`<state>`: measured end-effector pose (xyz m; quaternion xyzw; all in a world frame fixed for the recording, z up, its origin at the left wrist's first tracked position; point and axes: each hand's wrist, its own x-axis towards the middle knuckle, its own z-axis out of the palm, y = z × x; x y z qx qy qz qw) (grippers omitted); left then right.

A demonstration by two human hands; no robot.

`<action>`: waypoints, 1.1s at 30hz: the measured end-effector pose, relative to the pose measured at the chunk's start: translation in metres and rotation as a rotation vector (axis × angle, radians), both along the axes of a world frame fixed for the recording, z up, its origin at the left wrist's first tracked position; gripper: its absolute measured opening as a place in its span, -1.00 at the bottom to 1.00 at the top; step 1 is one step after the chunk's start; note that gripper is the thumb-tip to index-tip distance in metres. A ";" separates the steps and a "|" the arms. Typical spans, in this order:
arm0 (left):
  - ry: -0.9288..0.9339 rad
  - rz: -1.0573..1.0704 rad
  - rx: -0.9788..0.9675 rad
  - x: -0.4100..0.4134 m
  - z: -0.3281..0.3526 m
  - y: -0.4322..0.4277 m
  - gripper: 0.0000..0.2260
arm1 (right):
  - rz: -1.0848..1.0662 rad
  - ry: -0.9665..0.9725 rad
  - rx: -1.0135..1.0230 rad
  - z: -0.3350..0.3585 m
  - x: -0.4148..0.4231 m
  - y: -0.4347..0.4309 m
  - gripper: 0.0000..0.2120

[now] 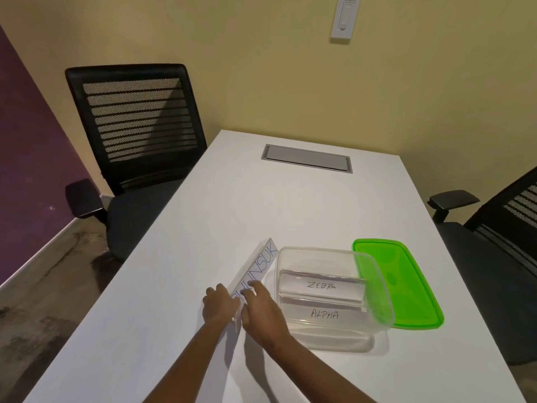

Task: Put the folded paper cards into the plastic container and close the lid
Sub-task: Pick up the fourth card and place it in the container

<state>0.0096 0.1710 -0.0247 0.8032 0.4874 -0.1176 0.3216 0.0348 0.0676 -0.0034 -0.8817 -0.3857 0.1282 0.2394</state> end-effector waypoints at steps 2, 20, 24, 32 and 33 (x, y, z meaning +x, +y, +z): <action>-0.015 0.004 -0.018 0.000 -0.002 0.004 -0.57 | -0.055 0.214 -0.061 -0.006 0.001 0.013 -0.68; -0.313 0.375 -0.612 -0.003 -0.008 0.017 -0.83 | -0.541 0.948 0.105 -0.014 0.016 0.036 -0.41; -0.453 0.543 -0.913 -0.006 0.003 0.002 -0.84 | -0.544 1.060 0.220 -0.010 0.011 0.035 -0.57; -0.677 0.524 -0.895 -0.010 0.024 -0.010 -0.82 | -0.473 0.839 0.299 0.015 0.012 0.018 -0.70; -0.690 0.513 -0.875 -0.010 0.027 -0.009 -0.83 | -0.447 0.853 0.322 0.021 0.013 0.014 -0.72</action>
